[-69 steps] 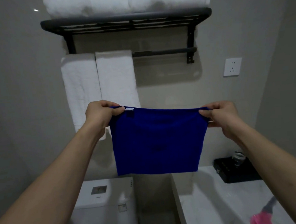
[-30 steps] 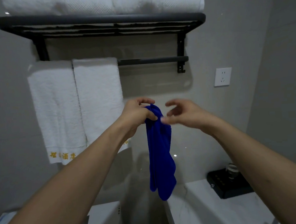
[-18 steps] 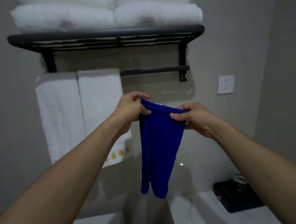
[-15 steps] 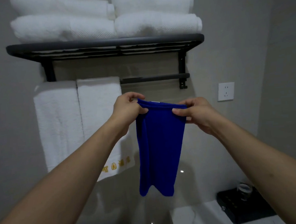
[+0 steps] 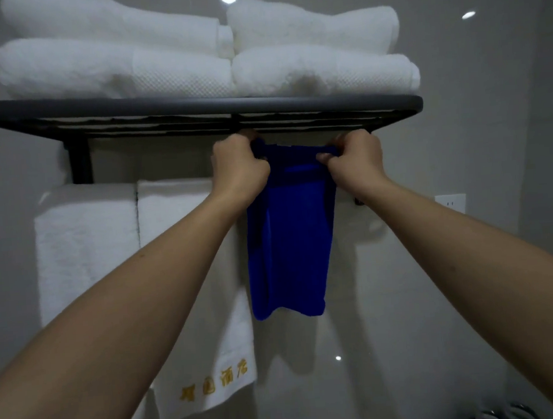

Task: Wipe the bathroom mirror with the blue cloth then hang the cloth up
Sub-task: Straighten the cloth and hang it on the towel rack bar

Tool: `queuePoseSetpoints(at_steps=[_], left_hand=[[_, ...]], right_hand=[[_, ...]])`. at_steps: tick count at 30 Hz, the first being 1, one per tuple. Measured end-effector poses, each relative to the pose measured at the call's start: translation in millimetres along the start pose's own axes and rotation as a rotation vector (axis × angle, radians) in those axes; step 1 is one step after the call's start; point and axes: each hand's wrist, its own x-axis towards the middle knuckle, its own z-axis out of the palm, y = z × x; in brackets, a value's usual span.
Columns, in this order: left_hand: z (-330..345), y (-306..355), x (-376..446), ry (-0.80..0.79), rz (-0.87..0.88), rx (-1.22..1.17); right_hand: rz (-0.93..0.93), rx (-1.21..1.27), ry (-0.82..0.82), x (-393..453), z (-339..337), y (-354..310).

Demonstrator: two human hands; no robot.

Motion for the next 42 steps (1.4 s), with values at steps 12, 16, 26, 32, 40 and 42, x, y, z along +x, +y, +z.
queuePoseSetpoints(at_steps=[12,16,26,32,40,42], left_hand=[[24,19,13,-0.340,0.114,0.391],[34,20,0,-0.515,0.080,0.266],[50,10,22,-0.681,-0.025,0.252],[56,19,28,-0.765,-0.114,0.185],[56,19,17,-0.685,-0.055,0.295],[57,17,16,-0.672,-0.040,0.301]], right_hand=[[0.231,-0.524,-0.457,59,31,1],[0.231,-0.557,-0.493,60,28,3],[0.166,0.417,0.551,-56,39,63],[0.588,1.186,-0.161,-69,52,66],[0.537,1.496,-0.279,-58,39,45],[0.554,1.541,-0.288,-61,36,46]])
